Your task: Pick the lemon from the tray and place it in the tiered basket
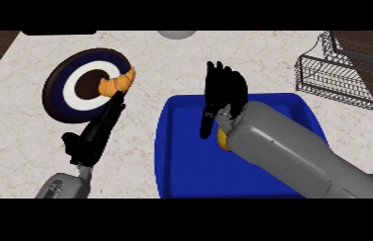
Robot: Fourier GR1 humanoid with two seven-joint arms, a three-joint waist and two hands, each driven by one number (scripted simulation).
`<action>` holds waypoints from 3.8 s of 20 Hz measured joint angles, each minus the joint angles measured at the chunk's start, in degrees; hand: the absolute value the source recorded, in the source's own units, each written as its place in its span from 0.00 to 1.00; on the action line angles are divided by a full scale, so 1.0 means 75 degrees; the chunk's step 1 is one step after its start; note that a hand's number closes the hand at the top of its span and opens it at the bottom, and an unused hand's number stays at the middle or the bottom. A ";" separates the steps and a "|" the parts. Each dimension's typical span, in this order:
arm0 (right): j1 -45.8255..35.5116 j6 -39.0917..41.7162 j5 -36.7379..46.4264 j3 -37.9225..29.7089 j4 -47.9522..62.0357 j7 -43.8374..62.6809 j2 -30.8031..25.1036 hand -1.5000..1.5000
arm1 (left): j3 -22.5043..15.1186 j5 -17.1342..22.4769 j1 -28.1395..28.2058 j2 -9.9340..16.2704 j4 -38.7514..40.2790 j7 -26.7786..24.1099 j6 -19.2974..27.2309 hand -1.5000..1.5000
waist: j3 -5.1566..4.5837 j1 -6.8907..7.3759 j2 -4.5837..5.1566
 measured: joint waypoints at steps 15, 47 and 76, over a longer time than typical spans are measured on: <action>0.1397 0.0038 0.0806 -0.0263 -0.0021 0.0048 0.0198 0.00 | 0.0100 -0.0081 0.0088 -0.0058 -0.0057 -0.0033 -0.0120 0.50 | 0.0009 0.0054 0.0052; 0.3622 -0.0243 0.4236 -0.1897 -0.0371 -0.1393 0.1345 1.00 | 0.0588 -0.0630 0.0140 -0.0475 -0.0289 0.0246 -0.0552 0.50 | -0.0016 0.0177 0.0046; 0.5166 0.2763 -0.1735 -0.9604 0.3504 -1.1658 -0.6909 1.00 | 0.0646 -0.0672 0.0347 -0.0552 -0.0359 0.0112 -0.0545 0.50 | 0.0057 0.0062 0.0157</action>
